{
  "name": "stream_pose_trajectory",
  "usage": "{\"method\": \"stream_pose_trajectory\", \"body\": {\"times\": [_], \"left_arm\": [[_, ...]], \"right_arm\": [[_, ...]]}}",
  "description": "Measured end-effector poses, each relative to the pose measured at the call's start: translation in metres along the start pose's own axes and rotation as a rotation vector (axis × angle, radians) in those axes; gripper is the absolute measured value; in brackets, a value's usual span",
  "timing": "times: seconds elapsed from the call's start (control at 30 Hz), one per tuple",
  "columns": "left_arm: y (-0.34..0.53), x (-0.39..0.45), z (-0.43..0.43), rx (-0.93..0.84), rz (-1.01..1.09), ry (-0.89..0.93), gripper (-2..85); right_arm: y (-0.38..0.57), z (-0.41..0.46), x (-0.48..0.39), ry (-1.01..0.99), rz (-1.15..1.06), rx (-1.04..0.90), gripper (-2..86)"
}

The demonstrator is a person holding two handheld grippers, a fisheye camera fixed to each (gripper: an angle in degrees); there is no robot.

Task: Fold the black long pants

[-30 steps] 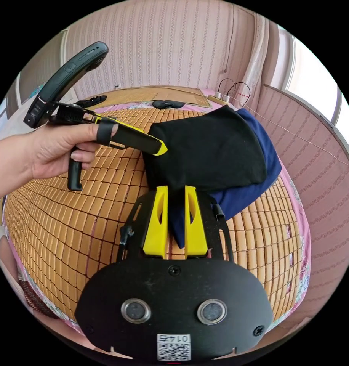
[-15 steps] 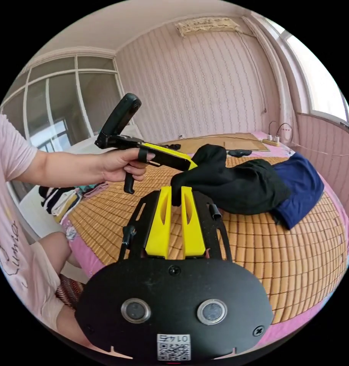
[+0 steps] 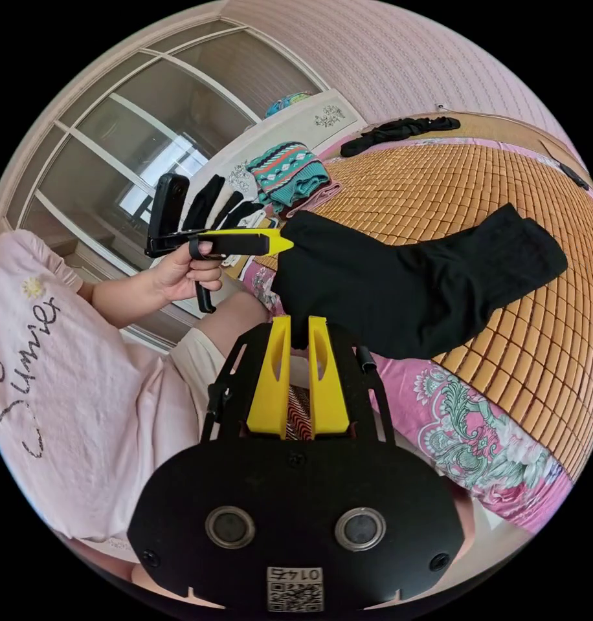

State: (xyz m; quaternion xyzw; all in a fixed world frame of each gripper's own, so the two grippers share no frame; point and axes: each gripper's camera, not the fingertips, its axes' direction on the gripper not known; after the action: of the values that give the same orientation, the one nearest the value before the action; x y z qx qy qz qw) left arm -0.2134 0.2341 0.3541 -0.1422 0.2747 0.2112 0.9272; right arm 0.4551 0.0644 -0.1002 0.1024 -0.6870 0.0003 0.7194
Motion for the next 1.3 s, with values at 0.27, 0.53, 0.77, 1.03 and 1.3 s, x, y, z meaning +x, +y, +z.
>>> {"method": "stream_pose_trajectory", "body": {"times": [0.27, 0.53, 0.77, 1.03, 1.3], "left_arm": [[0.061, -0.021, -0.079, 0.091, 0.023, -0.068, 4.5], [0.13, -0.035, -0.112, 0.131, 0.007, 0.046, -0.8], [0.159, -0.035, -0.108, 0.095, -0.051, -0.025, -1.0], [0.135, -0.044, -0.097, 0.08, -0.124, -0.069, 1.3], [0.075, -0.047, -0.006, -0.026, -0.142, -0.015, 8.4]], "right_arm": [[-0.029, 0.082, -0.085, 0.062, 0.097, -0.038, 4.9], [-0.023, 0.066, -0.072, 0.391, 0.201, -0.025, 3.1], [0.005, -0.047, -0.009, 0.703, 0.462, 0.154, 4.0], [-0.007, -0.04, 0.046, 0.764, 0.55, 0.176, 6.5], [-0.155, 0.11, 0.076, 0.592, 0.197, -0.041, 12.9]]}}
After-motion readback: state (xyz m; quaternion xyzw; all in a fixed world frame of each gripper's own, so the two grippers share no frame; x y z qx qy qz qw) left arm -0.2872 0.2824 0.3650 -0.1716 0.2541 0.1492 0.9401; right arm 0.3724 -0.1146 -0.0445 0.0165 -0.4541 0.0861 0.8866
